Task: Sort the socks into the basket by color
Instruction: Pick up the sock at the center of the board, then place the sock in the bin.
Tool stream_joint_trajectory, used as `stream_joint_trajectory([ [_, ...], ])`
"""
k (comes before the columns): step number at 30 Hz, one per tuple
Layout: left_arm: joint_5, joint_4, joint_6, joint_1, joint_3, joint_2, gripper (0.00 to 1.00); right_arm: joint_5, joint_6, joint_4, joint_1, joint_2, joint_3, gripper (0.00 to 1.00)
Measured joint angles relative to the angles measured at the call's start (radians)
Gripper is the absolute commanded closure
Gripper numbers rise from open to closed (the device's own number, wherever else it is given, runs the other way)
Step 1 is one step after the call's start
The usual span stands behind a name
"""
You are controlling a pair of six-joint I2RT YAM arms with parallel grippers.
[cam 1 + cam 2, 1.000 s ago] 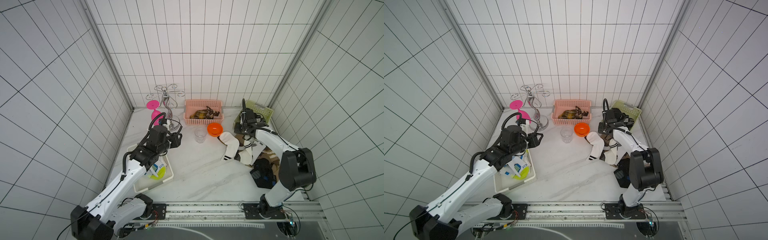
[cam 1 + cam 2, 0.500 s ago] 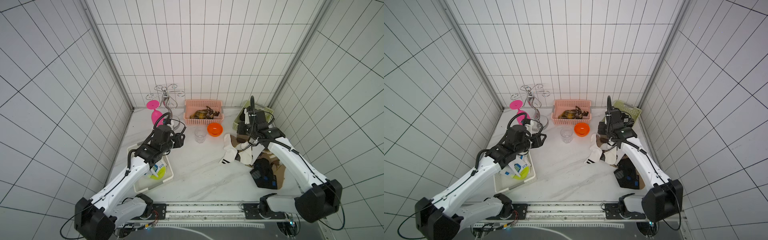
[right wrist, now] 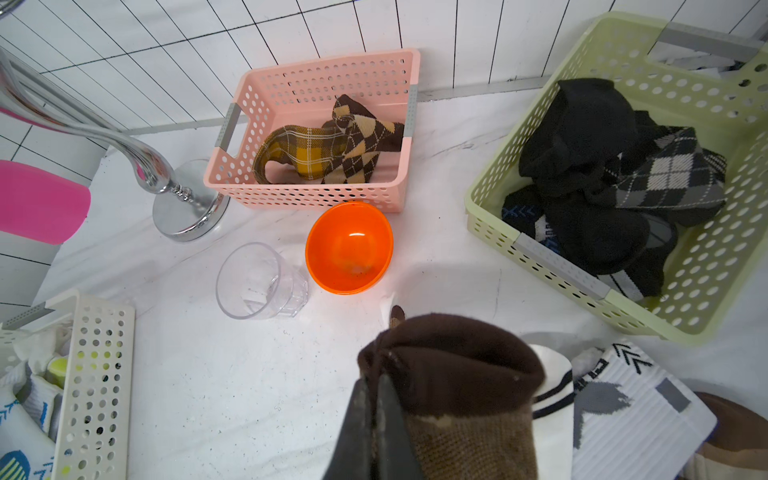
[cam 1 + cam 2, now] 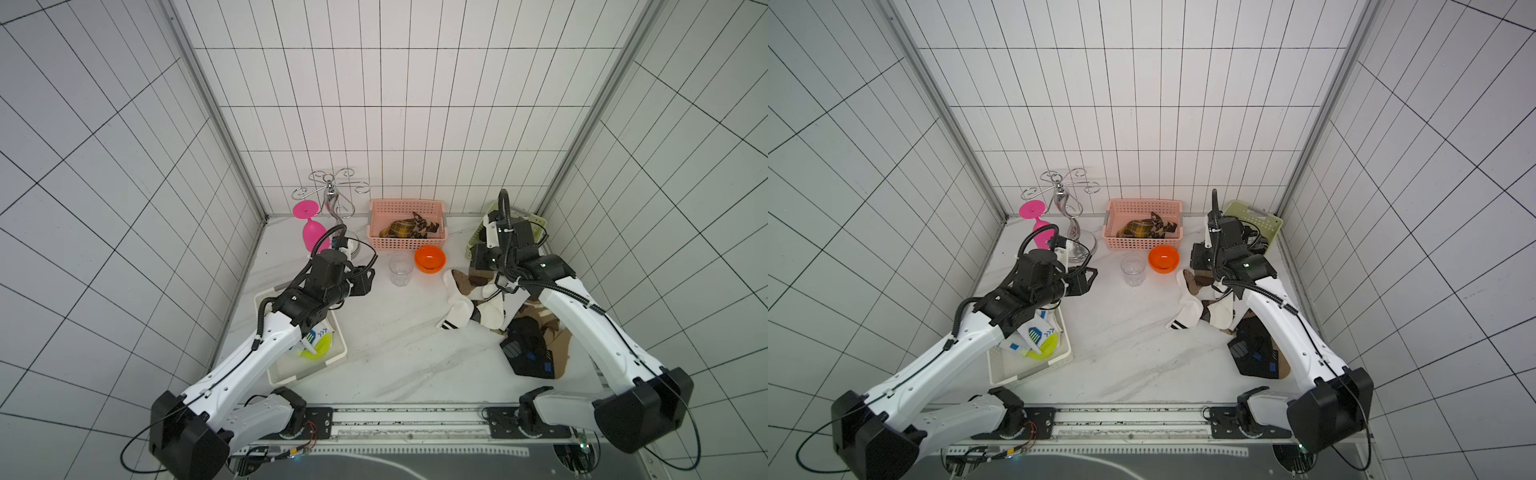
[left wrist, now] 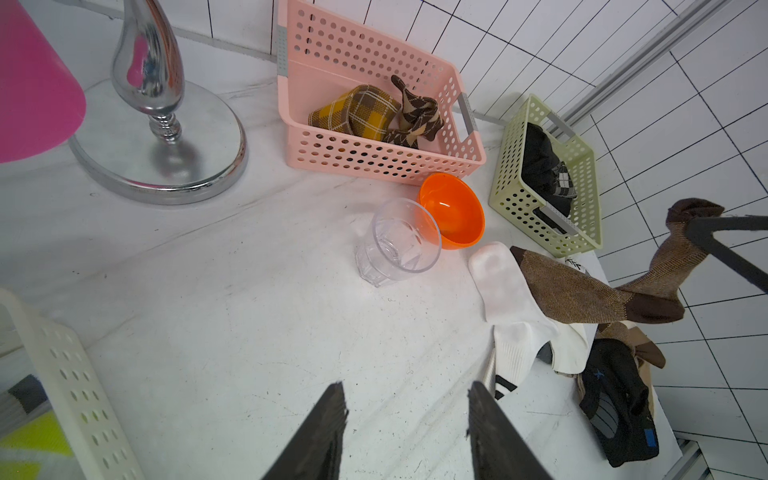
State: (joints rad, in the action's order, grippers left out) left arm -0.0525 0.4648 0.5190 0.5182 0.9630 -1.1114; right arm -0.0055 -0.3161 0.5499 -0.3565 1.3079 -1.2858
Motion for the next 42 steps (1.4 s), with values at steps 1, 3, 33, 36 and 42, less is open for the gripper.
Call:
stream_joint_trajectory([
  [1,0.000,0.000,-0.001,0.000,0.000,0.000,0.51,-0.005,0.000,-0.001,0.000,0.013,-0.022,1.00],
  [3,0.001,0.000,-0.004,0.000,0.000,0.000,0.51,-0.016,0.000,-0.005,0.000,0.038,-0.069,1.00],
  [33,0.007,-0.001,-0.047,0.006,0.000,0.095,0.50,-0.221,-0.035,-0.335,-0.011,0.536,-0.660,1.00],
  [36,0.011,0.001,-0.048,0.006,0.000,0.106,0.50,-0.254,-0.052,-0.382,-0.011,0.650,-0.758,1.00],
  [42,0.025,0.003,-0.048,0.006,0.000,0.115,0.50,-0.290,-0.080,-0.467,-0.011,0.866,-0.912,1.00],
])
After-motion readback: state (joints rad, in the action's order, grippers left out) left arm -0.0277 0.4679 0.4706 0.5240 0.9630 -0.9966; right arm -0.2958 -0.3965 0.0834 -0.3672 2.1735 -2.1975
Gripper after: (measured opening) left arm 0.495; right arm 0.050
